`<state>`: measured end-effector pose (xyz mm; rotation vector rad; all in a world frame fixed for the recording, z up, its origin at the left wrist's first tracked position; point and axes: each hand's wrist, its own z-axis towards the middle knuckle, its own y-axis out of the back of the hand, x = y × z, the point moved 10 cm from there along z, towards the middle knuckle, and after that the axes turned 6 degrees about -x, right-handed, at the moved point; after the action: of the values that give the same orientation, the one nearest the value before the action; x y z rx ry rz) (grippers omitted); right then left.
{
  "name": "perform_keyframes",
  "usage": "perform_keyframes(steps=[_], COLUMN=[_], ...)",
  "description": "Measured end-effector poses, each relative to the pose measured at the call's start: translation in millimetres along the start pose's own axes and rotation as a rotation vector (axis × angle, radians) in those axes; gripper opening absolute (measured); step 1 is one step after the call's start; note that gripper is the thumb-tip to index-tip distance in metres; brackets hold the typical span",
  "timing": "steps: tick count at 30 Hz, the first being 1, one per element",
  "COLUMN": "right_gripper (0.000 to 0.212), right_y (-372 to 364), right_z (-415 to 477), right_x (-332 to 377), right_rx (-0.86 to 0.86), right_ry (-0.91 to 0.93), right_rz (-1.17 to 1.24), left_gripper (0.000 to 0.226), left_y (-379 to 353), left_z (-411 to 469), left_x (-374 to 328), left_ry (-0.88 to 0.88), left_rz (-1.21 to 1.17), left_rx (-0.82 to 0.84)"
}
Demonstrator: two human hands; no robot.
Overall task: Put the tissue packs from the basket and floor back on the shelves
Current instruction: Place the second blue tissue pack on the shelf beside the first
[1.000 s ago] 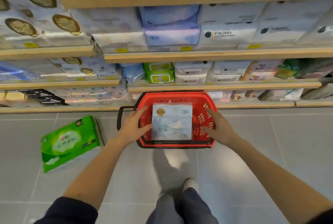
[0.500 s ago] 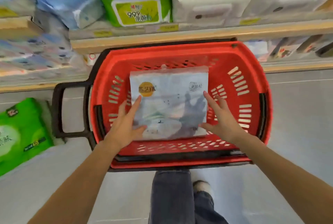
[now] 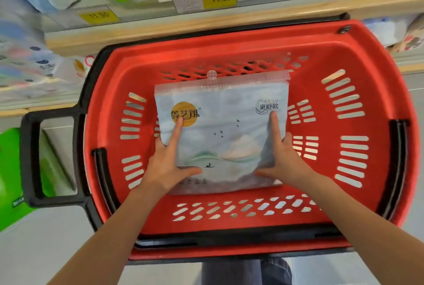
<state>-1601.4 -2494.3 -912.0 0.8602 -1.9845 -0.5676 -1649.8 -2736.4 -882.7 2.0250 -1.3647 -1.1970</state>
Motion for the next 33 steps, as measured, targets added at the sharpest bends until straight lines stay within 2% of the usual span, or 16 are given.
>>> perform_keyframes(steps=[9,17,24,33], right_gripper=[0.139,0.139,0.135,0.132], right_y=[19.3,89.8,207.0,395.0], right_z=[-15.6,-59.8,-124.8,-264.8], right_x=[15.3,59.6,133.2,252.0], right_rx=[-0.017,-0.103,-0.225,-0.406], right_ry=[0.058,0.091,0.189,0.345], right_rz=[0.012,0.07,0.115,0.076], left_gripper=[0.125,0.122,0.122,0.117], left_y=[12.1,80.5,192.1,362.2], left_z=[-18.0,-67.1,-133.4,-281.4], left_x=[-10.1,-57.0,-135.2,-258.3], left_ry=[-0.042,-0.135,-0.237,-0.443], left_rz=[0.022,-0.058,-0.097,-0.109], left_rx=[-0.042,-0.166,-0.325,-0.538])
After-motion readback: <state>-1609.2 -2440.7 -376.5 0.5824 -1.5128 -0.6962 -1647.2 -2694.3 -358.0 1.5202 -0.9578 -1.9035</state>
